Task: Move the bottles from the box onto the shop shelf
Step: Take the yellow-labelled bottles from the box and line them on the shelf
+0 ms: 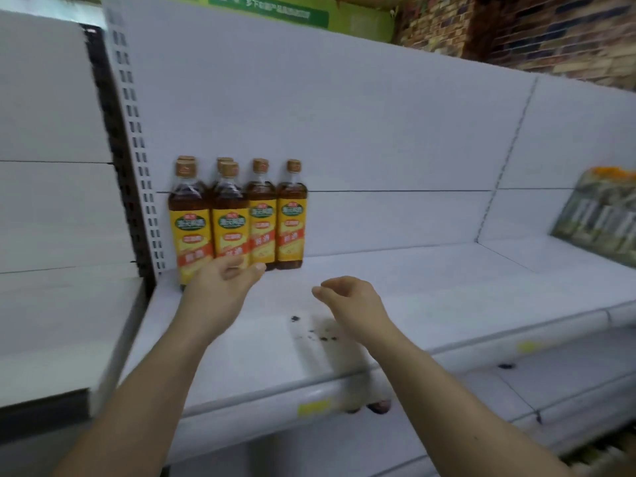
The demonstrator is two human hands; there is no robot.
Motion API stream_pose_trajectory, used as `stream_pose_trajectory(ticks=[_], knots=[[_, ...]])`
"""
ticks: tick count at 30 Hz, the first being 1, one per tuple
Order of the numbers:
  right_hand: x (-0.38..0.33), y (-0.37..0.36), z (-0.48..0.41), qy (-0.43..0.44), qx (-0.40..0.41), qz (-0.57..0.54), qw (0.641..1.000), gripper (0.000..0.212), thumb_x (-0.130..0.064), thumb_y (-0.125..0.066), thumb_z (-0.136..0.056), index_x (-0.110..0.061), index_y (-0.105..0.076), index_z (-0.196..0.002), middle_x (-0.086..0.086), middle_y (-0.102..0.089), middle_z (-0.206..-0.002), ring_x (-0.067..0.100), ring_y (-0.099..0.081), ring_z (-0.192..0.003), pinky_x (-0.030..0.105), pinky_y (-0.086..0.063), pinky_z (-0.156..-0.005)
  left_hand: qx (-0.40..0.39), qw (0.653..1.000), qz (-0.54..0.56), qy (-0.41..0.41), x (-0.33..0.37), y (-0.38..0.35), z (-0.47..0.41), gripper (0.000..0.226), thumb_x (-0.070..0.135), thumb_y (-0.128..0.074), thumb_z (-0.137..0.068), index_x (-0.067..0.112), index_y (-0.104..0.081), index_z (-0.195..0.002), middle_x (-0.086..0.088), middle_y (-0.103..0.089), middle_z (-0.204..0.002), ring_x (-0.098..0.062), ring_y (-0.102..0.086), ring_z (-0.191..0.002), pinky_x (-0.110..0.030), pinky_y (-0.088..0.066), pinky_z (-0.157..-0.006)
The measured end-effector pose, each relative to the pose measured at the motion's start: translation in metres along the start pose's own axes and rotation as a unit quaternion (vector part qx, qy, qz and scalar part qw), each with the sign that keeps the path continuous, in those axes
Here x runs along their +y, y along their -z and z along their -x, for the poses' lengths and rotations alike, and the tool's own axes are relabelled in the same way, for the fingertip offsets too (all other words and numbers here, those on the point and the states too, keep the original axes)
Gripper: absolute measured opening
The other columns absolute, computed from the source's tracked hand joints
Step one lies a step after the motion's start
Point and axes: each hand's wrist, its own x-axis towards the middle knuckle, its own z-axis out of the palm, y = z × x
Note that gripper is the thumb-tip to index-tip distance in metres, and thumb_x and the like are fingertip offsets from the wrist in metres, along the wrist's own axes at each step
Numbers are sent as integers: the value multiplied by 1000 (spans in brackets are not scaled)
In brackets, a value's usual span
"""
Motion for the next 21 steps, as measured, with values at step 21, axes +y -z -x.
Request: stream_pose_trajectory(ticks=[21], knots=[[217, 401, 169, -110, 224, -57, 967, 23, -45, -69, -95, -24, -73, -104, -10, -71, -101, 12, -67, -99, 32, -53, -86, -317, 946, 49, -49, 126, -422, 243, 8, 27, -71, -95, 19, -72, -97, 4, -74, -88, -2, -70, -71, -24, -50, -68]])
